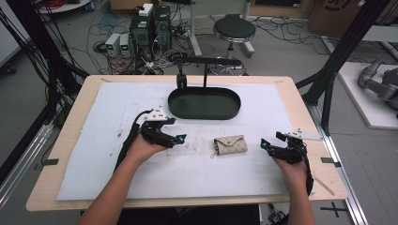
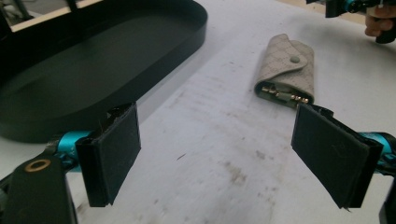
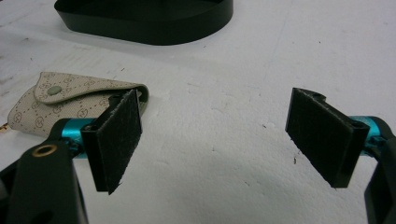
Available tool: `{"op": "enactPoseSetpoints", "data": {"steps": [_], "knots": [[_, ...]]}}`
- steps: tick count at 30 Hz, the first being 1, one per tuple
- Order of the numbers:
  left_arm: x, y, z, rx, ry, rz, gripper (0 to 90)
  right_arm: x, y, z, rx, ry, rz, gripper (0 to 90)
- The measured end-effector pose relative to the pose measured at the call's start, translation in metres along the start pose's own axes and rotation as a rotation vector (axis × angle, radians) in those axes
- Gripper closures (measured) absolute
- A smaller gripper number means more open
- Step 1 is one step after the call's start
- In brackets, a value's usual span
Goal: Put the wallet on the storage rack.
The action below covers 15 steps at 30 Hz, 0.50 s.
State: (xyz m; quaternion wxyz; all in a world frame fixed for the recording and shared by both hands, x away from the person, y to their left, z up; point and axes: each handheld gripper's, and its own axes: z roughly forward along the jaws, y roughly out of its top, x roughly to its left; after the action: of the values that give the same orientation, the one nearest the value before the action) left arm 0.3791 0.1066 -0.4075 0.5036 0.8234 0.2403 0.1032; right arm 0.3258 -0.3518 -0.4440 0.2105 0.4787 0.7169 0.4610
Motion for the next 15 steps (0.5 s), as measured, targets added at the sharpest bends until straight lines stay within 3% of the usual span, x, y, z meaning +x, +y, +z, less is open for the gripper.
{"op": "enactPoseSetpoints", "data": {"steps": [15], "knots": [[-0.025,0.033,0.056,0.055,-0.096,0.074,14.6,-0.001,-0.001,-0.003,-0.008,-0.001,0.009,18.9]]}}
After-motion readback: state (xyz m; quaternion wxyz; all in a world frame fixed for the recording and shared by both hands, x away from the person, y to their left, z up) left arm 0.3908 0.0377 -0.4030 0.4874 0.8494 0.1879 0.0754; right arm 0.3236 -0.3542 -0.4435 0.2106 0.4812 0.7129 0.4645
